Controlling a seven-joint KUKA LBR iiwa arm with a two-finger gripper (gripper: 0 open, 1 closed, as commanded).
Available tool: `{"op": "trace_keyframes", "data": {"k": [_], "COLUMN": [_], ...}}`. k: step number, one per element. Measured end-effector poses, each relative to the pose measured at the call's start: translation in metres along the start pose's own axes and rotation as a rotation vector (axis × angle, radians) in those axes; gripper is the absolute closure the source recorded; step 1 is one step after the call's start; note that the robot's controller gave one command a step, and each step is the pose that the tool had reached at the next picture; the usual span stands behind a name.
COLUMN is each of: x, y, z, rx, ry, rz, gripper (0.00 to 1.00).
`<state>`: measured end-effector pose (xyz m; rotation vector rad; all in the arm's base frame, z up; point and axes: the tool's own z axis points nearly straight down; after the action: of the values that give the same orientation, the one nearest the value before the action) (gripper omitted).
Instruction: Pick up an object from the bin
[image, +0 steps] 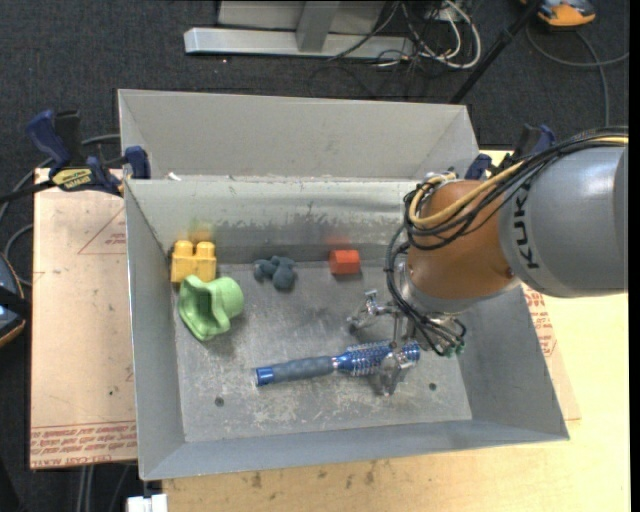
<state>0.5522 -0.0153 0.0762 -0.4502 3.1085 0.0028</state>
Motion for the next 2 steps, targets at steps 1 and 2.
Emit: {"op": "trace_keyframes", "data": {"k": [1,2], "x": [-0.002,-0.004], "y": [-0.001,-0.001], "z": [-0.003,-0.105], "rx": [0.002,0.004], "ry": [-0.005,-0.008], "rz": [0.002,0.004], "gripper": [1.0,1.0]}}
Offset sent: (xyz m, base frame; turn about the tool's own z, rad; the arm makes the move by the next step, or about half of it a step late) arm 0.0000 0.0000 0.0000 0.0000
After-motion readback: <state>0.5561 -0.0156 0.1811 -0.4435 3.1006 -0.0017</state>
